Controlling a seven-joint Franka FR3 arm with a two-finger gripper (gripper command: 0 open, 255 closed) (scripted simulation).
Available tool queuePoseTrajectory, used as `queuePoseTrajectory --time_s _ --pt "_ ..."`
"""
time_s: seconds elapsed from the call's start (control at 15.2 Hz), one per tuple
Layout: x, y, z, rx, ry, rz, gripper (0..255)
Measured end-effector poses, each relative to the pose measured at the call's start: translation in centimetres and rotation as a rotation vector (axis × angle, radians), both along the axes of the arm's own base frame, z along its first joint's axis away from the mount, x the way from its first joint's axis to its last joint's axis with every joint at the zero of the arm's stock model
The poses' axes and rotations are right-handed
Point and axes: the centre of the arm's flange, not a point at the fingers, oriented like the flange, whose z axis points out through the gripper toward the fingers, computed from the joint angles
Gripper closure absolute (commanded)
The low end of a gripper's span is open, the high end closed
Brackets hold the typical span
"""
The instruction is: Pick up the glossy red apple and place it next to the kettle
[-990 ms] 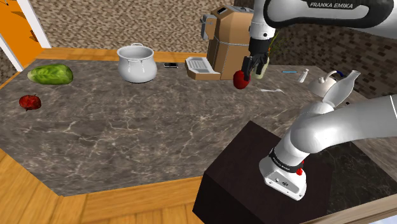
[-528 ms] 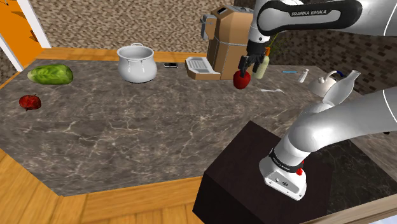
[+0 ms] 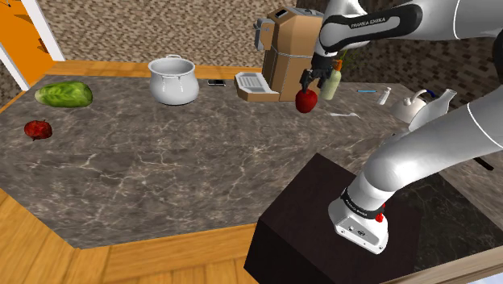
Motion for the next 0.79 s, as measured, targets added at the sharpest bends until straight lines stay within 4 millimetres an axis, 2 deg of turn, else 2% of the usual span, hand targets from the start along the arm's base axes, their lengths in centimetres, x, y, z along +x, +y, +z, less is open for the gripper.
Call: queuePoseTrajectory --time_s 0.59,0.79 --pt "2.8 -10.0 -2.8 -0.041 -0.117 -0.098 0" --pt "3.3 -12.4 -3.4 -0.052 -0.149 -0.124 0"
